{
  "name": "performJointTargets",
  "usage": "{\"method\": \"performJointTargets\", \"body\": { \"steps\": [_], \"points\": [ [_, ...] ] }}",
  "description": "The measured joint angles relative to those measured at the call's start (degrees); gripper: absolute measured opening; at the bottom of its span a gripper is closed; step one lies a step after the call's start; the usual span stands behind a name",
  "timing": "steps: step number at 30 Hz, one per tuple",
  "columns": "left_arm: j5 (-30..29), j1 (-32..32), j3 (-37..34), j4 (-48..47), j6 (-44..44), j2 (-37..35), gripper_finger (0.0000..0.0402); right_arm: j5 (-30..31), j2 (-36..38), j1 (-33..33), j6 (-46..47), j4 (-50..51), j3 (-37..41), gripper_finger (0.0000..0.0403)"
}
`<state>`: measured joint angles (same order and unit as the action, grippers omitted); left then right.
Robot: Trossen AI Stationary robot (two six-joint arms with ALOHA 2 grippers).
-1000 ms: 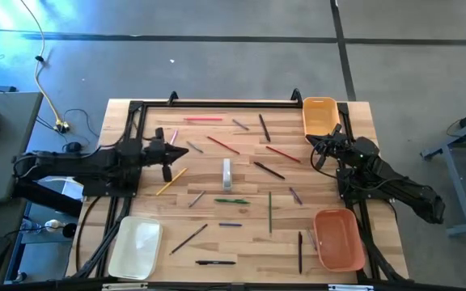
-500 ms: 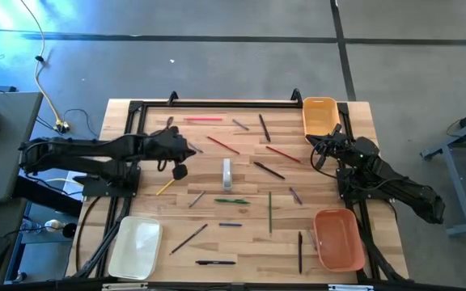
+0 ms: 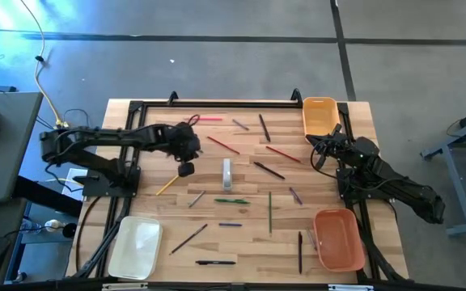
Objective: Sort crayons/erasers/pens/pencils in bins
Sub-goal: Put the gray crayon into the white bin
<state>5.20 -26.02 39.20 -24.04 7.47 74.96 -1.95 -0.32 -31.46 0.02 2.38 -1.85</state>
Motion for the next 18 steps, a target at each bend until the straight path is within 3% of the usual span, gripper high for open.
{"method": "performJointTargets", "body": {
  "steps": [8,18],
  "points": [
    [1.7,9.0,2.7,-8.2,-13.7,5.2,0.0,0.0,0.0,0.0,0.0,0.0,0.0,0.0],
    [-3.1,24.8,2.7,-3.8,-41.8,5.4,0.0017,0.0,0.0,0.0,0.0,0.0,0.0,0.0]
  ]
}}
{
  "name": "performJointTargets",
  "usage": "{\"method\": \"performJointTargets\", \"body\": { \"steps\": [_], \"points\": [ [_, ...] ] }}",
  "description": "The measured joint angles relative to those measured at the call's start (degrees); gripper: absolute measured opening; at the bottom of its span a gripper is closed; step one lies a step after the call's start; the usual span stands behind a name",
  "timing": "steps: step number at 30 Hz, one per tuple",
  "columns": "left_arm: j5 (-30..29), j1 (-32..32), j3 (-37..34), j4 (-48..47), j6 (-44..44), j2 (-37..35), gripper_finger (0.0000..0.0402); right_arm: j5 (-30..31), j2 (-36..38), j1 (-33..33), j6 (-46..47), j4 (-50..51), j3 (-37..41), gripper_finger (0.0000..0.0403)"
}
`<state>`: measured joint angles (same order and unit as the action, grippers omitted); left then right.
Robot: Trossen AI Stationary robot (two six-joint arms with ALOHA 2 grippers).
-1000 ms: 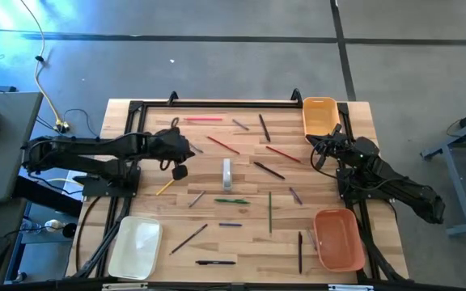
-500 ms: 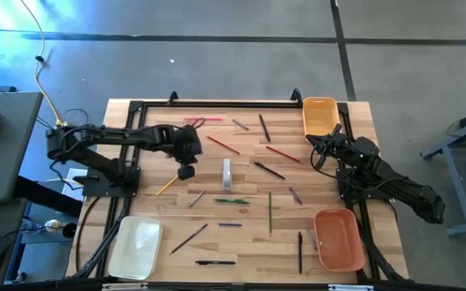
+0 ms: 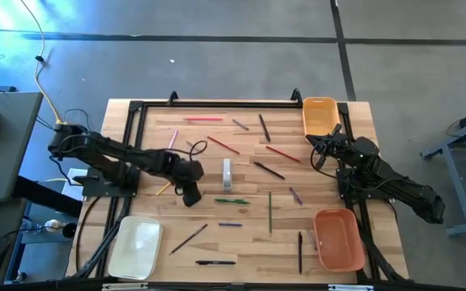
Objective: Sort crayons/erasers/pens/pencils in bins
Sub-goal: Put the gray crayon into the white bin
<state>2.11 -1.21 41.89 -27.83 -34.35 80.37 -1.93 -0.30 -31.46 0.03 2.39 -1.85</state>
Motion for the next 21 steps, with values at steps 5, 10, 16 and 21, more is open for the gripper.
{"method": "performJointTargets", "body": {
  "steps": [5,10,16,21],
  "points": [
    [-5.0,4.8,0.0,1.1,-9.1,0.5,0.0053,0.0,0.0,0.0,0.0,0.0,0.0,0.0],
    [-12.4,8.9,0.0,1.2,-13.6,0.7,0.0098,0.0,0.0,0.0,0.0,0.0,0.0,0.0],
    [-14.9,11.8,0.0,1.6,-17.5,3.2,0.0134,0.0,0.0,0.0,0.0,0.0,0.0,0.0],
    [-15.9,13.5,0.0,3.5,-20.9,8.1,0.0138,0.0,0.0,0.0,0.0,0.0,0.0,0.0]
  ]
}}
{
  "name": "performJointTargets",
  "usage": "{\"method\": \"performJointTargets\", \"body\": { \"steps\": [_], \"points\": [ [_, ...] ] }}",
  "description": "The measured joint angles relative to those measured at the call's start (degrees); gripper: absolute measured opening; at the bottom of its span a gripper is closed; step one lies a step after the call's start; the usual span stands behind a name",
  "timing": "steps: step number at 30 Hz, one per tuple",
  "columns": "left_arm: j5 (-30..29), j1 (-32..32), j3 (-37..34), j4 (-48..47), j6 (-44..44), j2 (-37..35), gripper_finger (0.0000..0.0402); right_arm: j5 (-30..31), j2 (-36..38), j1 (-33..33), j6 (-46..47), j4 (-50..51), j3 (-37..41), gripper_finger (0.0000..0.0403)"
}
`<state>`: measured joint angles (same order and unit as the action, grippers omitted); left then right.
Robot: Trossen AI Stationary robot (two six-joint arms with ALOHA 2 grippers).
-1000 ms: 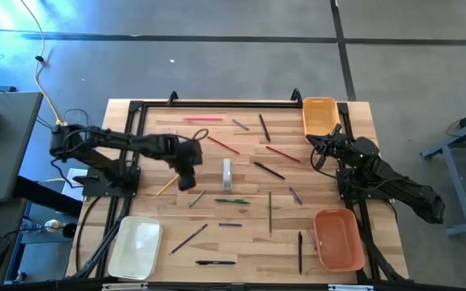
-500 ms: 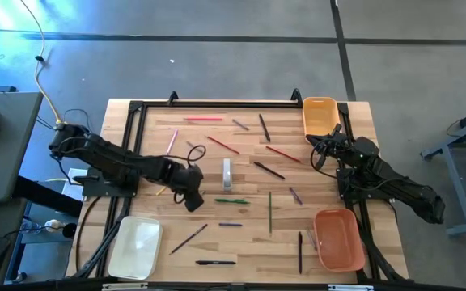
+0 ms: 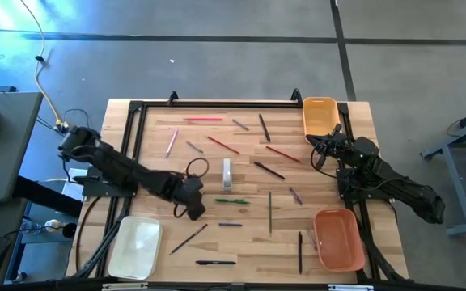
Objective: Sort crayons/erasers/pens/pencils in bins
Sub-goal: Put the gray crayon into the white bin
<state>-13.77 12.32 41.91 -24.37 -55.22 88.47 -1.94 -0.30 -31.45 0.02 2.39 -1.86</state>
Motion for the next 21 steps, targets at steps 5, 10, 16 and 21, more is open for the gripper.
{"method": "performJointTargets", "body": {
  "steps": [5,10,16,21],
  "points": [
    [-2.3,0.5,0.0,-2.2,-5.7,2.6,0.0138,0.0,0.0,0.0,0.0,0.0,0.0,0.0],
    [-2.7,1.4,0.1,-2.3,-6.1,3.7,0.0138,0.0,0.0,0.0,0.0,0.0,0.0,0.0],
    [-2.4,2.3,0.2,-2.6,-2.6,4.5,0.0127,0.0,0.0,0.0,0.0,0.0,0.0,0.0],
    [0.9,2.4,0.2,-2.7,2.9,4.5,0.0098,0.0,0.0,0.0,0.0,0.0,0.0,0.0]
  ]
}}
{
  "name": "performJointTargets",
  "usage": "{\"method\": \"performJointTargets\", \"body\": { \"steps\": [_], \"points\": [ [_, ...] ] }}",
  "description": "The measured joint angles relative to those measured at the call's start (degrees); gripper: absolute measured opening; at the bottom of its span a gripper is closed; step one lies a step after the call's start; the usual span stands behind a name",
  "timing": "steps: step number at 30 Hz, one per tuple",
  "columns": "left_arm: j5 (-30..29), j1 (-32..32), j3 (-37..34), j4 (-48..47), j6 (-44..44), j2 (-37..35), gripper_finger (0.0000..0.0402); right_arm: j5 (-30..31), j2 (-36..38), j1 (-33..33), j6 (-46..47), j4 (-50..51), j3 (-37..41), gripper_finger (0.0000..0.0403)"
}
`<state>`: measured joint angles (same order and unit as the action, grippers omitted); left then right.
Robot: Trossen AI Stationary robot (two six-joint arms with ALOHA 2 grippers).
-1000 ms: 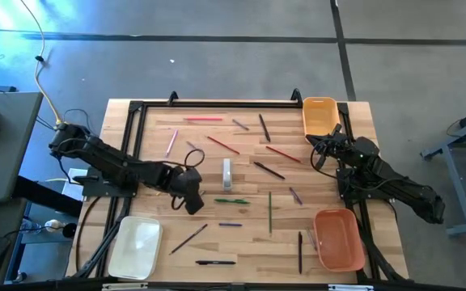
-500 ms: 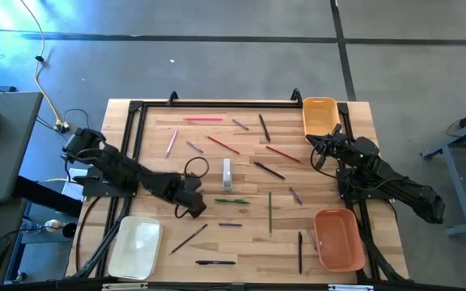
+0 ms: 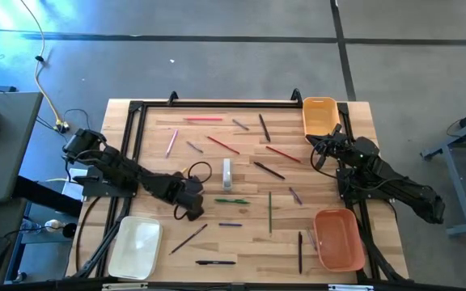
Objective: Sort crayons/erasers/pens/pencils in bins
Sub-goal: Put the gray crayon into the white bin
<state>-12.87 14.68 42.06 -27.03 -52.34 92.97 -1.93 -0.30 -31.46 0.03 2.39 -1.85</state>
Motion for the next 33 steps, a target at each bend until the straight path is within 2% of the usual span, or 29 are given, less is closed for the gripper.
{"method": "performJointTargets", "body": {
  "steps": [9,18,24,33],
  "points": [
    [3.5,0.0,0.0,-0.1,6.9,0.0,0.0061,0.0,0.0,0.0,0.0,0.0,0.0,0.0],
    [8.5,-0.5,-0.1,-1.4,11.4,-1.7,0.0007,0.0,0.0,0.0,0.0,0.0,0.0,0.0],
    [13.2,-1.4,-0.5,-3.2,11.0,-4.6,0.0005,0.0,0.0,0.0,0.0,0.0,0.0,0.0],
    [16.5,0.0,-0.4,-4.3,7.0,-8.9,0.0005,0.0,0.0,0.0,0.0,0.0,0.0,0.0]
  ]
}}
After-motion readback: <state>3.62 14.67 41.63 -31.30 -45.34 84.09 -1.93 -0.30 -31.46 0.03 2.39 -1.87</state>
